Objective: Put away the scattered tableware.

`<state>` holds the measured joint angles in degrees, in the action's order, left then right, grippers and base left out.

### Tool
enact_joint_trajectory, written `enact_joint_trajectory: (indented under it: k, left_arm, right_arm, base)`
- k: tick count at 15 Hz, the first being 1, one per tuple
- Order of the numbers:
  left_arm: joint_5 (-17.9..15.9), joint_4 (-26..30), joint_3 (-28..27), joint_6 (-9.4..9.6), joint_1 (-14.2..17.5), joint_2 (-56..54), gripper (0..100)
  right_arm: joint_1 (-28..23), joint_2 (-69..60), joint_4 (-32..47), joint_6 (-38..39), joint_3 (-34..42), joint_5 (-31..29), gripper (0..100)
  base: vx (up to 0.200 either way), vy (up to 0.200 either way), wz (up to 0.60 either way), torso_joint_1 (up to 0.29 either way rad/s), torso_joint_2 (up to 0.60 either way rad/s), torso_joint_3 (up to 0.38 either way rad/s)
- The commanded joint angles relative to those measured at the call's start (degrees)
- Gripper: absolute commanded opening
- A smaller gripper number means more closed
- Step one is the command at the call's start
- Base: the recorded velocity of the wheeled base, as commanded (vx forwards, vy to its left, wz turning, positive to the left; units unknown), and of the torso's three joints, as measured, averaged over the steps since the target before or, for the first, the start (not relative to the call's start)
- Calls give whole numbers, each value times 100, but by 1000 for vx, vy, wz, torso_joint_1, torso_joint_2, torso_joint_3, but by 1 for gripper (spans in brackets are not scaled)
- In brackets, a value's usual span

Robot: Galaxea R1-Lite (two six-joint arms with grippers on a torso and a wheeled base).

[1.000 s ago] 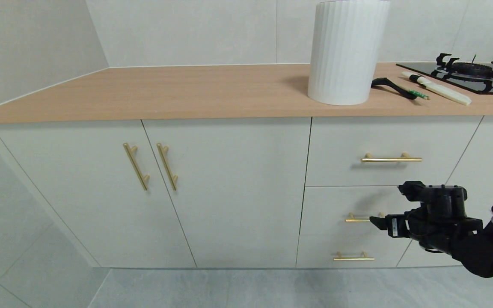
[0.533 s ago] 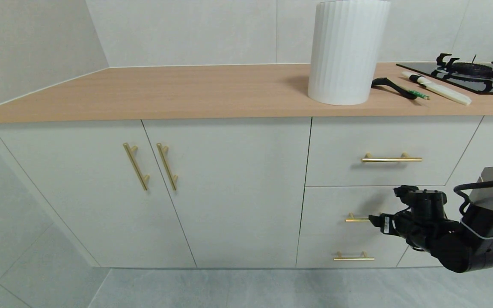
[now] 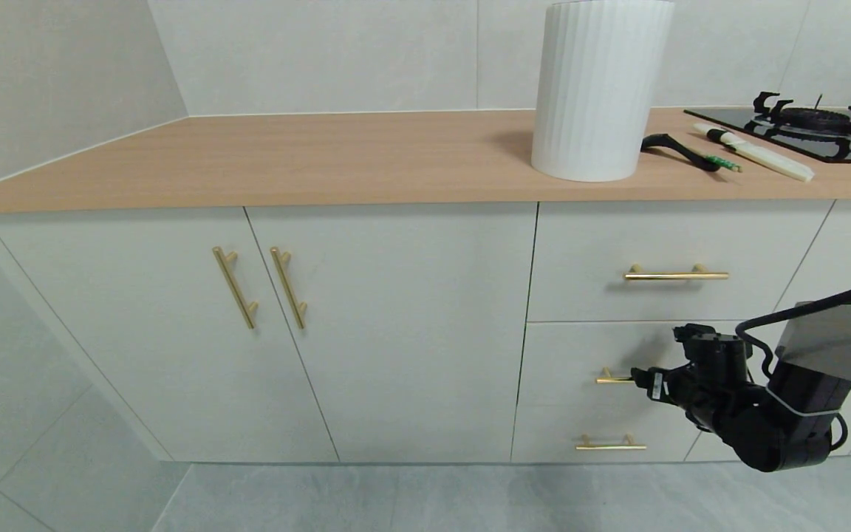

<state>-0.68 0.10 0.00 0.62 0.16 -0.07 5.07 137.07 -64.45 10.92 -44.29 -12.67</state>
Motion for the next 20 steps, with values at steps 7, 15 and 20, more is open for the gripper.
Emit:
enact_joint_trajectory:
  k: [7,15,20]
  left_arm:
    - [-2,-1,0,-1,2,7,100]
    - [-2,-1,0,-1,2,7,100]
    - [-2,-1,0,-1,2,7,100]
  right_arm:
    - [29,144,38,-82,87,1,100]
    - [29,197,47,-82,78,10,100]
    - [29,250,82,-134,78,10,100]
  base:
    - [0,0,0,0,0,0]
    - [0,0,0,0,0,0]
    - [0,0,0,0,0,0]
